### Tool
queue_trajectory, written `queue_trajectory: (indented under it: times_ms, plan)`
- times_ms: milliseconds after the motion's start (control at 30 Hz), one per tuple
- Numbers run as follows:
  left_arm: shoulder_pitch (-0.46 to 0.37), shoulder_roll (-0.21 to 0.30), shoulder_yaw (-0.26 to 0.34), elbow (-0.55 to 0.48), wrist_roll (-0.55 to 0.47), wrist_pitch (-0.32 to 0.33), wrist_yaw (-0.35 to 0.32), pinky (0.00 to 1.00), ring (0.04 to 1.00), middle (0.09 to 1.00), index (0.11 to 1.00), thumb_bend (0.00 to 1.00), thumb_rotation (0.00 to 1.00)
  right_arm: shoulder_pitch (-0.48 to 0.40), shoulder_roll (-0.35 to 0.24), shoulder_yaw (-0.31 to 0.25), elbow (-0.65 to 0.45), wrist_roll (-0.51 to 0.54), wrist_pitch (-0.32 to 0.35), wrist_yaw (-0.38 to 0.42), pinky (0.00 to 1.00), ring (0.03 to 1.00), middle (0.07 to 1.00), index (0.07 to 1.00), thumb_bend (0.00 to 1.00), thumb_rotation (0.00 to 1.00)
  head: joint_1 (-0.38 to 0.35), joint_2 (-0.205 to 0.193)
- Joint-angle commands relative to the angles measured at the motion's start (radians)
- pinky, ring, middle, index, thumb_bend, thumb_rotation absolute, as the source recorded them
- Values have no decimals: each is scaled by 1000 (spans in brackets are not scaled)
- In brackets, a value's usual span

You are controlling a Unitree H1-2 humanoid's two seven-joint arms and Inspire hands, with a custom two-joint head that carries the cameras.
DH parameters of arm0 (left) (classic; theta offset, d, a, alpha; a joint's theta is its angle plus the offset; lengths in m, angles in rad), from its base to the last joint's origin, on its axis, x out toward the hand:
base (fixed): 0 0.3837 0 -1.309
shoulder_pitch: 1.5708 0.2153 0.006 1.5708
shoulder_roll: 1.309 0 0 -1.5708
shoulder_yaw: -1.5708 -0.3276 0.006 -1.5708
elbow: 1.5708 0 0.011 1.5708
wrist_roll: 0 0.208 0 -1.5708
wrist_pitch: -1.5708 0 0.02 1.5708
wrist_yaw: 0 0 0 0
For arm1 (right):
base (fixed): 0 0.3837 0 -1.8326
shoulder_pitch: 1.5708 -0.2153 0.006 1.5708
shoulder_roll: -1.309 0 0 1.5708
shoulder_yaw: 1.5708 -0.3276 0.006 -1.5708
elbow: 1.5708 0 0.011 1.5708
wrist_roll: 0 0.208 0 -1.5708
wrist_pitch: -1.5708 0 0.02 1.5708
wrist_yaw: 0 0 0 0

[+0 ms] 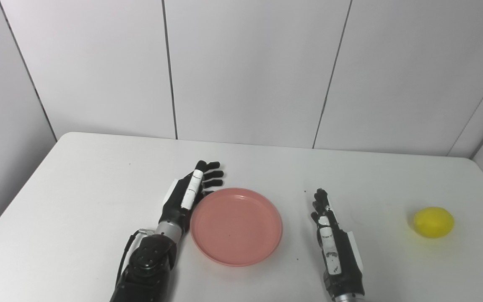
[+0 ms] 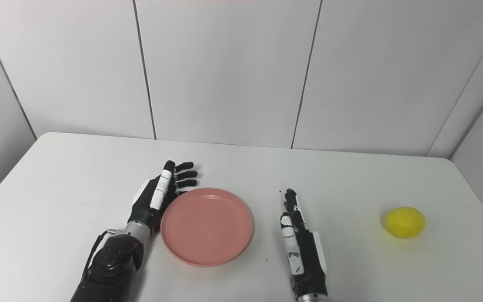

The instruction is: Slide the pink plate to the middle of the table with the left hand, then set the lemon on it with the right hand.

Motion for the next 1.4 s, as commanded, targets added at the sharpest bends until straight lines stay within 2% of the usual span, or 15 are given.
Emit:
queue_trajectory:
  times_ms: [0,167,433,767,900,1133,1367]
  plan:
    - [4,-19,-20,6,20,84,-7,607,747,761,751,786,989,47,6,6,55,-6,10,-6,1000,1000,988,973,762,983,1,0]
    - [0,-32,-24,-13,35,115,4,609,738,756,747,807,963,44,6,7,62,-6,5,-8,1000,1000,986,973,762,984,1,-2]
    - [-3,-29,-35,5,44,103,-13,627,759,771,767,791,968,46,10,8,59,-10,14,-7,1000,1000,988,976,766,985,-7,0]
    - [-7,-22,-25,24,40,103,-14,626,747,762,758,806,963,38,14,7,77,-10,-7,-8,1000,998,985,975,753,988,-33,-5]
    - [-6,-15,-21,25,35,99,-19,614,747,765,757,805,969,36,21,7,87,-12,-14,-14,1000,997,981,972,766,987,-75,-6]
    - [-12,1,-4,41,24,83,-51,602,751,769,771,770,976,28,41,11,103,-25,-13,-40,1000,1000,979,969,794,980,-218,-22]
    - [-18,11,16,60,12,71,-82,657,769,783,782,762,990,30,55,7,103,-25,-20,-50,1000,1000,992,978,749,973,-261,-24]
